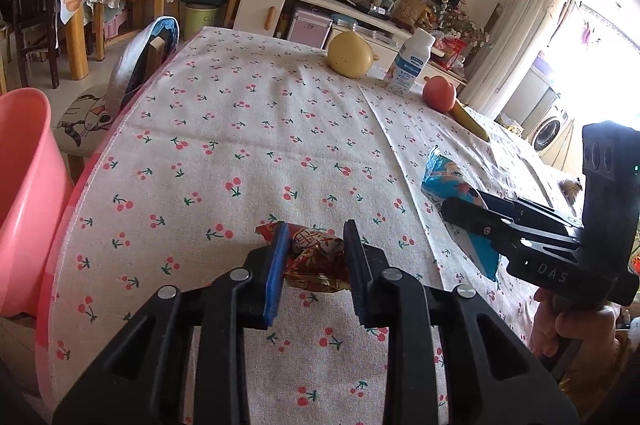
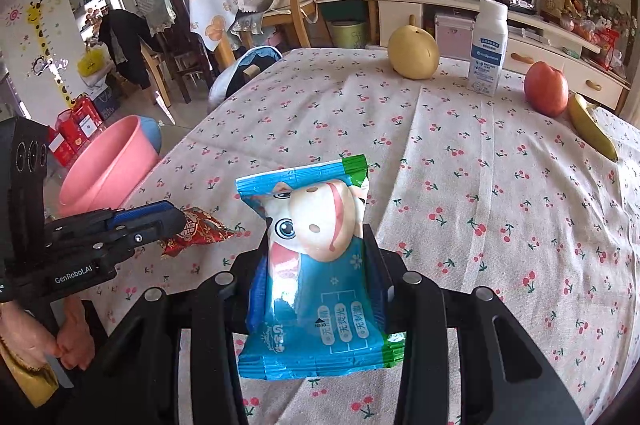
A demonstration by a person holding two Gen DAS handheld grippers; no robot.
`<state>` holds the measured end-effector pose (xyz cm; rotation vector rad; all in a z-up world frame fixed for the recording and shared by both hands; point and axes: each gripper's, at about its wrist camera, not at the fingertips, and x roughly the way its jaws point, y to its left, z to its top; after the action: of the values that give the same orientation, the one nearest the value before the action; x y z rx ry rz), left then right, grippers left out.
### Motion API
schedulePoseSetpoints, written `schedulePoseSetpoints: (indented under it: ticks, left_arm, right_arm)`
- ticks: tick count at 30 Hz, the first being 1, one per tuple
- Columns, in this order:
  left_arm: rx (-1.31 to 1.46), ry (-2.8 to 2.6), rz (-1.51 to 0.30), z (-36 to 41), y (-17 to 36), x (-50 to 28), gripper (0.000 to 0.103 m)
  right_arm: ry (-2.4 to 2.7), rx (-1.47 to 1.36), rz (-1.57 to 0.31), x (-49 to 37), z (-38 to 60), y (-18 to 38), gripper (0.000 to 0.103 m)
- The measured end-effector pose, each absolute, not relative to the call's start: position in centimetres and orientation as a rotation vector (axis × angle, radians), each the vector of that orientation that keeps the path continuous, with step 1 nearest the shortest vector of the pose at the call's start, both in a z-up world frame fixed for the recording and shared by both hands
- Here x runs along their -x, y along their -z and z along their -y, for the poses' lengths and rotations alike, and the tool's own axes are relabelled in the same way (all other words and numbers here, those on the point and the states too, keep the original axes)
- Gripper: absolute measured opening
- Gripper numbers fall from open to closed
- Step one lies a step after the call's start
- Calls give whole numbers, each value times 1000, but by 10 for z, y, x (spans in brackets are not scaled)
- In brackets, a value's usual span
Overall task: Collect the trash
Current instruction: 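Lift the red snack bag and blue wipe pack over the pink bucket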
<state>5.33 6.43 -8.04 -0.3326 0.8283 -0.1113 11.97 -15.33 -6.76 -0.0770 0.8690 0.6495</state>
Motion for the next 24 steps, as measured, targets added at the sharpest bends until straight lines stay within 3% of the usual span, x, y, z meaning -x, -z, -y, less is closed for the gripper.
schedulePoseSetpoints:
  ticks: [5,8,9,14,16,24]
  left_arm:
    - [292,147,-890,-64,89,-50,35]
    - [217,145,-935,-54,99,-49,51]
    - [198,145,-948,-51,102,-50,52]
    - [204,130,-976,-51,110,-56,51]
    - [183,113,-980,-49,111,-58,43]
    - [228,93,-955,-57,103,-56,38]
  right_arm:
    - [-645,91,-871,-112,148,68,42]
    - [-639,93,-875,-110,147,69,42]
    - [-638,94,-875,-110,148,69,42]
    - [-628,94,-878,-109,150,70,42]
    - [-623,93,-880,-110,149,71,42]
    - [-630,70,-871,-108,145,64,42]
